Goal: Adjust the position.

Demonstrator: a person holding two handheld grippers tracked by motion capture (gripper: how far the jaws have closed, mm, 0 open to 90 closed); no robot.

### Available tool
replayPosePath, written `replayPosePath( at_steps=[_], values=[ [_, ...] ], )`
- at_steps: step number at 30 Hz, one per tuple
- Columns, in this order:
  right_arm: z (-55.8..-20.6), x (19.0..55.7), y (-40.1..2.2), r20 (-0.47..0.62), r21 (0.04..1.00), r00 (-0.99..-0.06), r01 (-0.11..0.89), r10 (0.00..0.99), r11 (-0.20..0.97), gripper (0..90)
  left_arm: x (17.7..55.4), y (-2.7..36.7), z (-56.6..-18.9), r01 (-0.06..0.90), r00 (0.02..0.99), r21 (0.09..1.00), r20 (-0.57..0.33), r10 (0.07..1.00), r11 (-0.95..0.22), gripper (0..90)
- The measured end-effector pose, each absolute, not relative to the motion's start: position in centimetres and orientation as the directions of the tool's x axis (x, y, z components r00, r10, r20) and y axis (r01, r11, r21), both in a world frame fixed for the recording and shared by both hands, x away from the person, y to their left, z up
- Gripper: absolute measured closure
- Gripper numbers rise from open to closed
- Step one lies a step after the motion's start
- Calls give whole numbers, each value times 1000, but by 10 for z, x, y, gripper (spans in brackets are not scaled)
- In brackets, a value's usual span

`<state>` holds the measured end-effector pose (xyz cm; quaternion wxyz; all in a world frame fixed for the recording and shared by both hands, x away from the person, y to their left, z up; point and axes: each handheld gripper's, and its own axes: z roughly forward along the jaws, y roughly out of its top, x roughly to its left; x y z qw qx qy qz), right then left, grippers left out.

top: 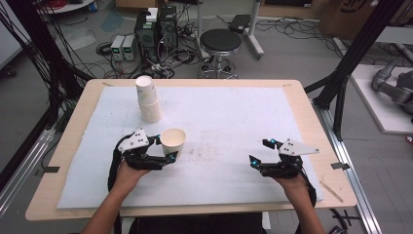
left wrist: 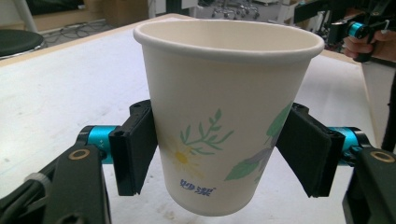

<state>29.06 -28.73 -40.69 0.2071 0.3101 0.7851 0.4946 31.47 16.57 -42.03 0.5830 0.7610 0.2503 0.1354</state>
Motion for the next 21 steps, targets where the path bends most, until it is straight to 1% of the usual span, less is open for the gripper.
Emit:
replayPosePath(
  at_steps=[10,21],
  values=[
    [-411,288,-298,-15,913,-677,291,736,286,216,312,181,-423,211,807,968,-94,583,-137,308],
    [-414,284,-300,-6,909,-674,304,739,284,216,313,182,-422,201,803,973,-95,589,-117,305]
  ],
)
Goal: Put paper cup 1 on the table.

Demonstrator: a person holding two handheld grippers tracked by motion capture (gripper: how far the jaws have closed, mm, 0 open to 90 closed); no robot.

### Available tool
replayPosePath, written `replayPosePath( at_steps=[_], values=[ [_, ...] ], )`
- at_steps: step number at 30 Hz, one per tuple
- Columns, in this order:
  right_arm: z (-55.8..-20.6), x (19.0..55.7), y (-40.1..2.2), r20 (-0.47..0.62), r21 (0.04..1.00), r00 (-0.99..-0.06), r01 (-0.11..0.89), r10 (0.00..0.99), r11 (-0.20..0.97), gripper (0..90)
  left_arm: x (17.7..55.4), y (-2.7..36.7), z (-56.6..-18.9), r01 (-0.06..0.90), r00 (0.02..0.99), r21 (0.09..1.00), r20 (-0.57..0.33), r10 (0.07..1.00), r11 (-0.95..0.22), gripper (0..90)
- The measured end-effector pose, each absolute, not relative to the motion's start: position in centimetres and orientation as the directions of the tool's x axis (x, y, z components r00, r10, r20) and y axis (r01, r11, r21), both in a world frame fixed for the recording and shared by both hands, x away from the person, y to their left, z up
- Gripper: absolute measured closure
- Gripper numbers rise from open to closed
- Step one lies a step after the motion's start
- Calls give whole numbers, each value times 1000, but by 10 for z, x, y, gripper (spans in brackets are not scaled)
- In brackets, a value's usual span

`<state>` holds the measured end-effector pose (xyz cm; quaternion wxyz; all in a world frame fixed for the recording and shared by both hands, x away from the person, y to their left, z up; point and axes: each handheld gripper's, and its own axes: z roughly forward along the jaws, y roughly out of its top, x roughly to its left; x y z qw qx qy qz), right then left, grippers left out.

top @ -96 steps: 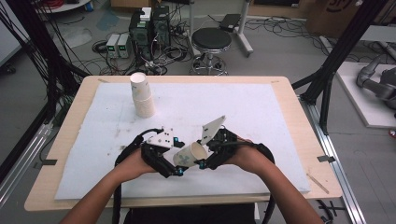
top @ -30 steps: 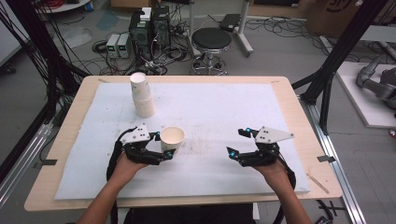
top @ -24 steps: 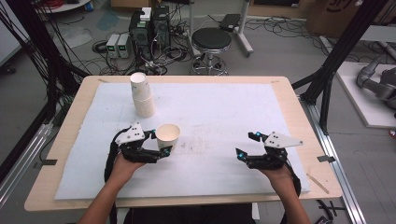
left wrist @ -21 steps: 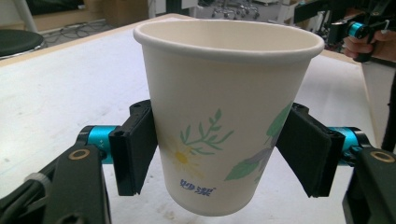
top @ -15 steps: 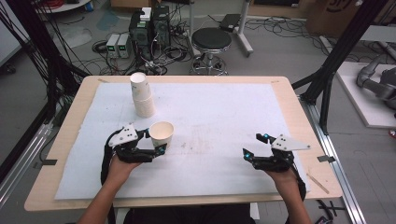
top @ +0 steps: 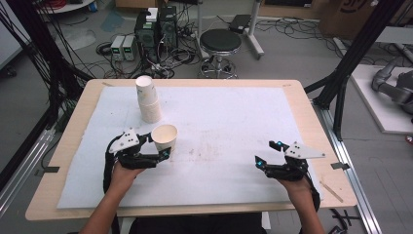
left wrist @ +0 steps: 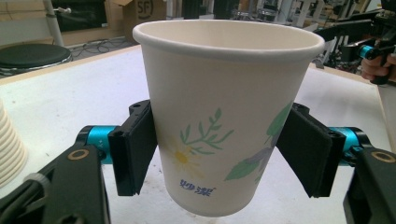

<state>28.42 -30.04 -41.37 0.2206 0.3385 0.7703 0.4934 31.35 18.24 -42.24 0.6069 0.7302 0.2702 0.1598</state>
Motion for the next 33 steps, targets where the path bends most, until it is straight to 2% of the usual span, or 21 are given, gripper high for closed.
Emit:
replayPosePath(
  at_steps=[10,15,26,33],
  values=[
    [-414,285,-300,-5,911,-667,304,745,278,216,316,197,-421,197,778,977,-103,619,-85,305],
    [-414,285,-300,-2,913,-671,302,741,276,216,316,216,-422,204,734,975,-90,673,-93,305],
    [-414,282,-301,-5,916,-674,294,739,275,216,313,267,-429,232,564,970,-71,823,-76,303],
    [-415,283,-301,-3,915,-677,295,736,275,216,316,283,-439,278,487,957,-61,871,-88,301]
  ],
)
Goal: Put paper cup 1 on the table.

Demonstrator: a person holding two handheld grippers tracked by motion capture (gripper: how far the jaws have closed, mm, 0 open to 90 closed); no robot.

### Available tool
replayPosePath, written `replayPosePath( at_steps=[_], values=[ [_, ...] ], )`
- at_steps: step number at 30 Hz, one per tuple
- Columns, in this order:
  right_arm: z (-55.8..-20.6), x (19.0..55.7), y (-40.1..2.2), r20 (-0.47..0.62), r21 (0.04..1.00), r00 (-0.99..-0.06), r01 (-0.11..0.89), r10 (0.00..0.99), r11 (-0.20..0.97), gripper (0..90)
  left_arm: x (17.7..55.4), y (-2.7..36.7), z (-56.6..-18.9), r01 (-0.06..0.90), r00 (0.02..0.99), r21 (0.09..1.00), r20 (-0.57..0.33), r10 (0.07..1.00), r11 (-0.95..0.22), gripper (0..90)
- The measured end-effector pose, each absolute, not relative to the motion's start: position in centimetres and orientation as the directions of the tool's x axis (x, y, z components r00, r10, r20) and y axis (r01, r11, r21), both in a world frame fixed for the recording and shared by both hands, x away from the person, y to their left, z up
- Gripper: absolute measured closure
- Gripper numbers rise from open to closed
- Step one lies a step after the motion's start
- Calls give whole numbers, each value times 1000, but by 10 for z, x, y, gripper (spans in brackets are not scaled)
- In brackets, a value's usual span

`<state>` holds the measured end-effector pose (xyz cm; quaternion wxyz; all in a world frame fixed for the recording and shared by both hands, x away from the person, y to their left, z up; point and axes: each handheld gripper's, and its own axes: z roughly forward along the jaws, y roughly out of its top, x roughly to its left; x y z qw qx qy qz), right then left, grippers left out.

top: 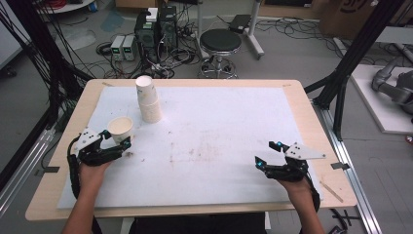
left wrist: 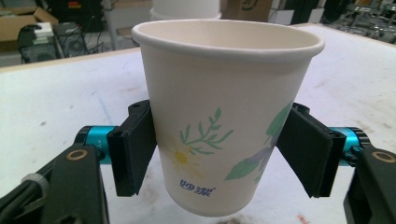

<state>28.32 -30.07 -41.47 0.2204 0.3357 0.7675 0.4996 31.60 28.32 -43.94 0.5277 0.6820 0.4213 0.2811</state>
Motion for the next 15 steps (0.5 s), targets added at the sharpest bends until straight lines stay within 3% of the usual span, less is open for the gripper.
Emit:
replayPosePath(
  at_steps=[15],
  values=[
    [-416,283,-301,0,912,-686,298,727,281,216,320,286,-454,418,400,898,-47,915,-136,303]
  ],
)
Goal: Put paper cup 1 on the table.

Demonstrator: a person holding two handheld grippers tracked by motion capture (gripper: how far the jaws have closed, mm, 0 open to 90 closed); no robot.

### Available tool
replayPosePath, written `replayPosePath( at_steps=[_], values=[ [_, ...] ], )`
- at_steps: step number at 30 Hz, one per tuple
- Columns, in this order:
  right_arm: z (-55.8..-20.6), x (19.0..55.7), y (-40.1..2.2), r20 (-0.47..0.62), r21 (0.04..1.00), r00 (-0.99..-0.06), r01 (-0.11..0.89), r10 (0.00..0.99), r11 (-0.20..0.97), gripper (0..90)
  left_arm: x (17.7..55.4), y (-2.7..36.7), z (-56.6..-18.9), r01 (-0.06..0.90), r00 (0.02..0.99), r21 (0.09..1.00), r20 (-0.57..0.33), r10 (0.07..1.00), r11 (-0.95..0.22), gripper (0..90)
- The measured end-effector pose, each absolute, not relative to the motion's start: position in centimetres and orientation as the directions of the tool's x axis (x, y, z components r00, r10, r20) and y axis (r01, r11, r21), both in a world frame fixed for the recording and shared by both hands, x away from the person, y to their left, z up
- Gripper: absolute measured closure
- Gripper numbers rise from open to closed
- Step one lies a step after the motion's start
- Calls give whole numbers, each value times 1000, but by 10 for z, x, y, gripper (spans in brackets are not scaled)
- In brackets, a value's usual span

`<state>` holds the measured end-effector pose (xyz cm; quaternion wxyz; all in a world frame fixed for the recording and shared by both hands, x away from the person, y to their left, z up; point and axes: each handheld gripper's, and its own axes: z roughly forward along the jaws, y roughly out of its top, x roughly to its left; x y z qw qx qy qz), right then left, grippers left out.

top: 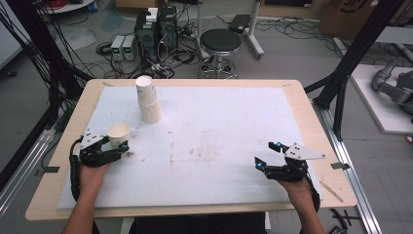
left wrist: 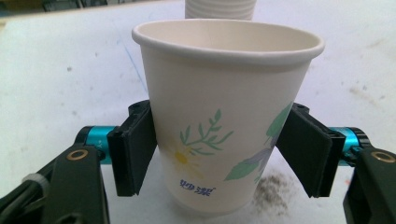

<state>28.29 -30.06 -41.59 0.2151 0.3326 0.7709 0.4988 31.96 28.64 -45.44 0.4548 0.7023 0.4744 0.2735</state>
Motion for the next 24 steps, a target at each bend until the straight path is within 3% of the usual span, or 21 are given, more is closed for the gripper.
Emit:
replayPosePath(
  at_steps=[9,13,18,24],
  values=[
    [-416,282,-300,0,911,-692,298,722,285,216,312,287,-455,470,367,873,-60,928,-129,297],
    [-416,282,-301,2,910,-692,300,722,285,216,306,290,-451,495,341,864,-94,935,-94,210],
    [-418,282,-299,0,908,-696,302,718,292,216,292,295,-443,454,349,888,-107,931,-68,179],
    [-417,283,-299,4,908,-694,304,720,289,216,278,300,-424,340,335,940,-130,933,9,175]
  ],
)
